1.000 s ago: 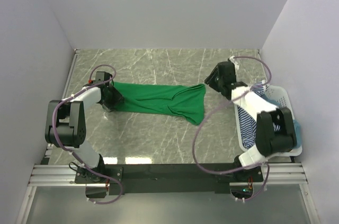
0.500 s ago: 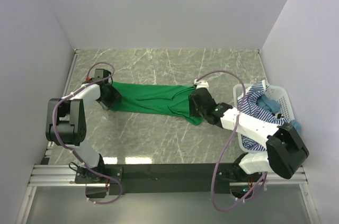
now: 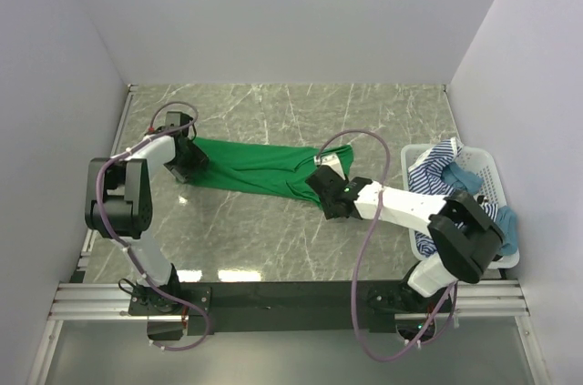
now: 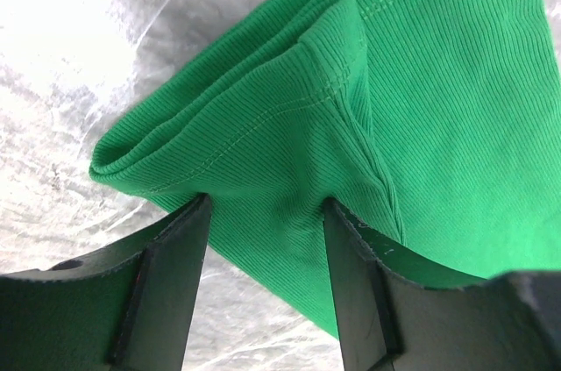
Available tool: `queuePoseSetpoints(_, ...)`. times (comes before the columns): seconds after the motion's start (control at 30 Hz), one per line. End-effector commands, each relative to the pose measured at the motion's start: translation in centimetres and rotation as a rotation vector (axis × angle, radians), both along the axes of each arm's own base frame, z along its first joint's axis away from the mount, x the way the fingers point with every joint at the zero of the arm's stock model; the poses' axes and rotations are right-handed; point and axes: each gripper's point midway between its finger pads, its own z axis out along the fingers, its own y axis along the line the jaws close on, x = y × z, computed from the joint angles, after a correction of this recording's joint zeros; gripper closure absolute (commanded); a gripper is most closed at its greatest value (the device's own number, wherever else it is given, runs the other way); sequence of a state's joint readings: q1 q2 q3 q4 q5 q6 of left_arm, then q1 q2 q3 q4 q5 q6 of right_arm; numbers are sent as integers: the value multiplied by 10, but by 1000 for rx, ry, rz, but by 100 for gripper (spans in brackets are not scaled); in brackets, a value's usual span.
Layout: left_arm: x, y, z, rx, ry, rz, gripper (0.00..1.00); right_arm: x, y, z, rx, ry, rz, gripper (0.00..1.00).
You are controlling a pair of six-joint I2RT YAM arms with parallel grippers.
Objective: Fold and stack the tank tops
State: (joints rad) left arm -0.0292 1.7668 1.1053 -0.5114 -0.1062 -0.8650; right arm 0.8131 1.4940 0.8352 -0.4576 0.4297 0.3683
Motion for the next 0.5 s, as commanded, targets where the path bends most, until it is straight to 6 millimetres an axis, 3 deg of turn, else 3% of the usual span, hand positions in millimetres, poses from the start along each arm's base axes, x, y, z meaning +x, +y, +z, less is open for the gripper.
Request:
queuePoseSetpoints(0.0,14,13,4,38,-14,56,39,6,4,8,-53,-14,20,50)
queuePoseSetpoints(0.27,31,25,7,67,-20,97,40,7,20,1,-109,25,90,58)
queuePoseSetpoints(0.37,37,39,10,84,-26,131,39,7,20,3,-125,33,105,58)
queuePoseSetpoints(0.47,41,41,9,89,-25,135,40,4,27,11,-86,26,135,54)
